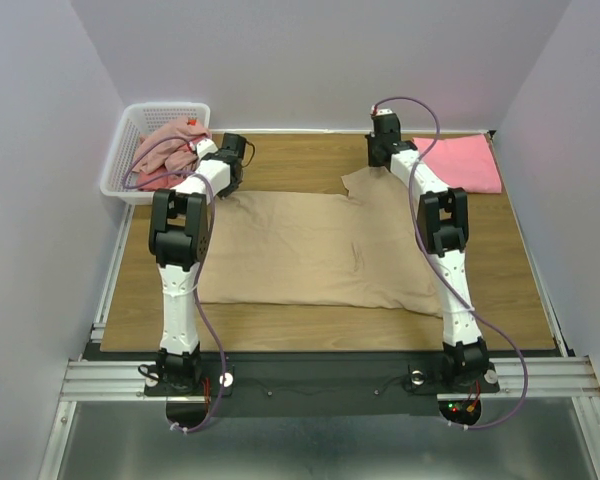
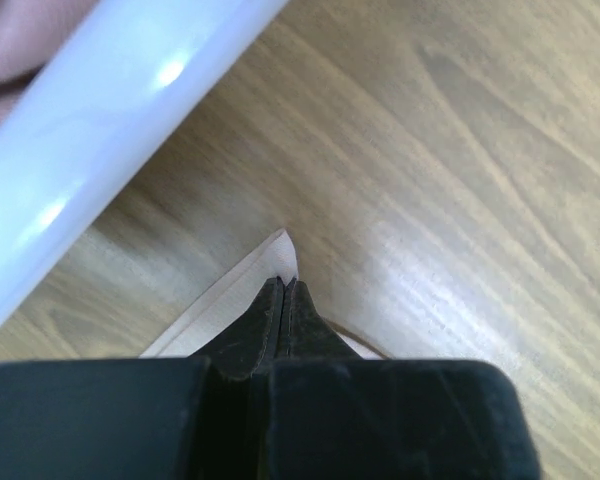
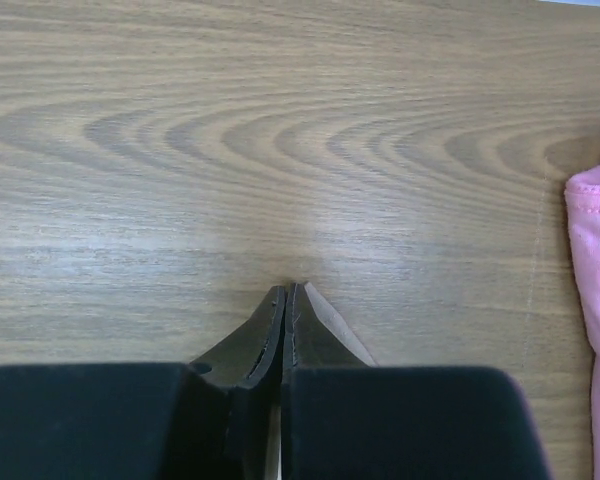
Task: Fold and stack the t-shirts
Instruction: Fold the tshirt
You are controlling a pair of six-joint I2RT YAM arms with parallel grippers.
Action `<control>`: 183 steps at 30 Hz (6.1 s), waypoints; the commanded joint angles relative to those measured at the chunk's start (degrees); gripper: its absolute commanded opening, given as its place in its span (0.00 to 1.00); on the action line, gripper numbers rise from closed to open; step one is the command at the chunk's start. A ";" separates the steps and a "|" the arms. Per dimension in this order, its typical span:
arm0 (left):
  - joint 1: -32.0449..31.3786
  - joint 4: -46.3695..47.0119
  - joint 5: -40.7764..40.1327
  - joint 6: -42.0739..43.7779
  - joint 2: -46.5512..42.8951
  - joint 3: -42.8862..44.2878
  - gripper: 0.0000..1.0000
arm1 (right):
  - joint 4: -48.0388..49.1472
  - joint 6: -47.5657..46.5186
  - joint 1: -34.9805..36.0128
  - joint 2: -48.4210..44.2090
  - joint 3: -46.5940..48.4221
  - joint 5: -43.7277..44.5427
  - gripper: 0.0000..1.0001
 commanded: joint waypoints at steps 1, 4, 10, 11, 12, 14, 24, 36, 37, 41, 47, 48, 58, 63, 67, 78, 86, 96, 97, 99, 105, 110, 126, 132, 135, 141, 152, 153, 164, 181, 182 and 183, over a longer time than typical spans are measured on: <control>-0.60 -2.43 0.90 0.31 -4.50 -3.59 0.00 | 2.69 -0.49 -0.25 -4.54 -1.58 -1.01 0.00; -0.77 -1.73 1.33 0.31 -6.61 -5.52 0.00 | 3.40 0.21 -0.25 -10.08 -7.88 -2.78 0.00; -2.09 2.40 2.12 0.75 -12.85 -12.81 0.00 | 9.63 3.37 -0.25 -26.16 -27.92 -5.59 0.00; -2.18 3.45 2.39 0.75 -13.73 -14.92 0.00 | 10.34 3.73 -0.25 -28.18 -33.43 -5.42 0.00; -2.18 3.89 2.83 0.75 -15.30 -15.81 0.00 | 11.56 4.25 -0.25 -30.63 -36.10 -5.24 0.00; -2.35 4.77 3.00 0.48 -16.81 -18.18 0.00 | 12.89 5.84 -0.25 -37.49 -44.24 -5.41 0.01; -3.06 8.11 2.13 -0.22 -28.66 -30.66 0.00 | 15.62 11.46 -0.16 -62.99 -67.22 -5.59 0.00; -2.97 10.22 0.29 0.30 -37.37 -39.46 0.00 | 11.93 16.12 -0.16 -81.01 -81.56 -3.31 0.01; -2.97 10.40 0.19 0.83 -37.47 -39.11 0.00 | 11.58 16.30 -0.16 -81.72 -81.83 -3.13 0.00; -2.97 8.13 -2.52 4.70 -35.36 -31.14 0.00 | 10.34 16.65 -0.16 -83.31 -82.62 0.11 0.00; -2.97 5.39 -4.20 4.61 -31.66 -26.09 0.00 | 9.02 17.88 -0.16 -81.81 -81.74 3.46 0.00; -2.97 5.65 -3.85 4.18 -31.93 -26.79 0.00 | 8.85 17.97 -0.25 -81.90 -81.74 4.16 0.00; -2.97 9.08 -3.23 2.15 -38.43 -37.78 0.00 | 5.77 19.29 -0.16 -86.46 -83.85 4.26 0.00; -2.97 9.08 -3.85 1.01 -42.65 -42.61 0.00 | 4.02 22.27 -0.16 -90.07 -87.01 3.02 0.00; -2.88 10.92 -3.24 1.18 -45.28 -46.92 0.00 | 3.22 24.91 -0.16 -92.70 -90.00 -0.65 0.00; -2.79 11.72 -3.41 -0.48 -43.35 -50.18 0.00 | -3.97 29.66 -0.16 -100.09 -94.48 -4.80 0.00; -2.79 12.60 -2.53 -2.06 -42.92 -52.82 0.00 | -6.88 33.95 -0.16 -100.44 -99.74 -6.10 0.00; -2.79 11.90 -0.08 -4.09 -42.30 -55.63 0.30 | -8.55 42.75 -0.16 -100.45 -105.03 -7.52 0.32; -2.79 11.37 0.02 -4.26 -42.65 -55.46 0.39 | -8.82 42.75 -0.16 -100.10 -104.95 -8.05 0.37; -2.79 9.45 -0.16 -4.70 -44.74 -55.46 0.50 | -10.30 42.06 -0.16 -100.35 -103.20 -8.93 0.59; -2.88 6.09 1.24 -4.45 -55.37 -54.40 0.89 | -11.28 38.63 -0.17 -104.66 -96.96 -9.65 1.00; -3.32 7.58 5.37 -2.86 -59.70 -53.17 0.91 | -10.67 37.39 -0.16 -99.23 -92.30 -5.08 1.00; -4.82 20.50 16.45 2.50 -39.05 -48.60 0.93 | -9.43 37.57 -0.16 -63.10 -77.87 14.53 1.00; -4.20 21.21 13.73 1.71 -35.89 -51.76 0.94 | -9.61 38.45 -2.00 -62.30 -80.51 18.75 1.00; -3.32 20.86 13.55 1.71 -35.10 -52.55 0.94 | -9.61 38.54 -3.76 -63.09 -81.48 19.46 1.00; -1.22 20.51 13.20 1.71 -36.05 -55.01 0.92 | -9.52 38.54 -10.79 -65.55 -82.01 20.24 1.00; -0.25 18.05 13.28 2.06 -41.33 -57.91 0.93 | -9.17 35.29 -14.31 -67.56 -79.81 9.05 1.00; -0.33 18.22 14.51 2.06 -42.55 -58.35 0.93 | -8.56 32.67 -14.31 -69.57 -79.81 6.04 1.00; -0.60 8.56 9.24 0.31 -58.02 -58.10 0.94 | -8.12 31.41 -5.54 -85.84 -88.68 -16.48 1.00; -3.67 18.66 17.95 0.57 -48.72 -60.11 0.95 | 0.05 35.73 -1.04 -71.98 -96.43 -13.24 1.00; -3.85 18.66 18.12 0.48 -47.32 -60.46 0.95 | 0.49 35.64 -1.04 -68.66 -95.03 -12.80 1.00; -4.11 18.66 18.21 0.31 -46.88 -60.73 0.95 | 0.76 35.72 -1.04 -67.06 -94.23 -12.80 1.00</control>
